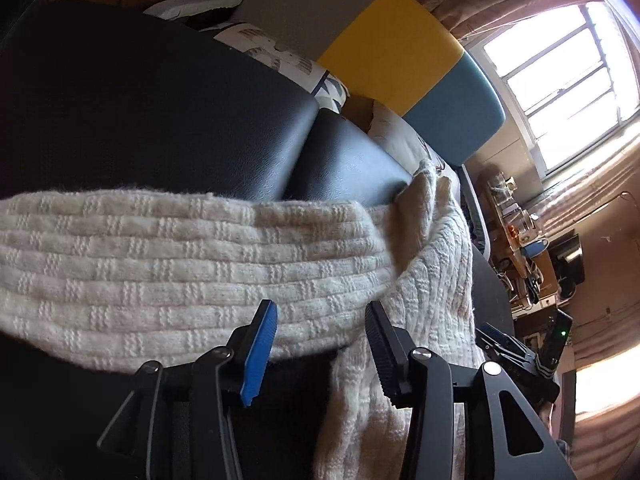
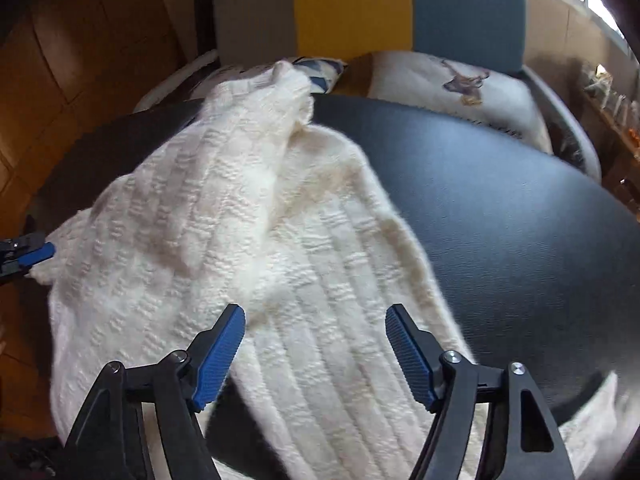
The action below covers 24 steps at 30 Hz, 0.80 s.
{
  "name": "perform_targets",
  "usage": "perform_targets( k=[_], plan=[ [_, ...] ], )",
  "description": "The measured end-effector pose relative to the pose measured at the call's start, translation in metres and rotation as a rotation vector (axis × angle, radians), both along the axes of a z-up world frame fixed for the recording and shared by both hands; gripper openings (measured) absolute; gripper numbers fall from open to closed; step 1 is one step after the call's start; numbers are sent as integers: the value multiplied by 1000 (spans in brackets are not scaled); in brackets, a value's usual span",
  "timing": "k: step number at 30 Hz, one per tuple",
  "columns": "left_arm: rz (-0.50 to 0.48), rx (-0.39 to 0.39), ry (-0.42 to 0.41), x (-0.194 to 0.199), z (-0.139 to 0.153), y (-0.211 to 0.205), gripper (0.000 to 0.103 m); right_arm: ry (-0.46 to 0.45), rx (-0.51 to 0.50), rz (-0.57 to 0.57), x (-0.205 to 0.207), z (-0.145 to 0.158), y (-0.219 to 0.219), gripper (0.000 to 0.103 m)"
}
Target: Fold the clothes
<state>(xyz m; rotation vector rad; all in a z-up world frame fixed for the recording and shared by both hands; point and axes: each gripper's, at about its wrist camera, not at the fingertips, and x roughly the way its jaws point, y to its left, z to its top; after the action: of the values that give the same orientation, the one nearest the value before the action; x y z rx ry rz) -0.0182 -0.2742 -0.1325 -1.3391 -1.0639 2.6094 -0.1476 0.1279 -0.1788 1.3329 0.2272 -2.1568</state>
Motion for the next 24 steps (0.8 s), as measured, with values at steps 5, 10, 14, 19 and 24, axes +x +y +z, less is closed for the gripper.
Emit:
perform_targets(
  k=[5,10,14,19,24],
  plan=[
    [-77,-62,-28,-31,-9,16,53,-98,-78,-71,-14,-16,17,69],
    [-97,-128,-87,-54,-30,23,53,-101,-74,-106,-17,-17,37,69],
    [-87,-173,-111,-62,-35,20,53,-81,-60,-125,-15,-17,51,69],
    [-83,-168,-143,-68,-36,11,53,-83,-77,-145,-18,-15,62,69],
    [-71,-113,-83,-67,-5,4,53,-142,-159,-167,-29,9,67,70]
  ],
)
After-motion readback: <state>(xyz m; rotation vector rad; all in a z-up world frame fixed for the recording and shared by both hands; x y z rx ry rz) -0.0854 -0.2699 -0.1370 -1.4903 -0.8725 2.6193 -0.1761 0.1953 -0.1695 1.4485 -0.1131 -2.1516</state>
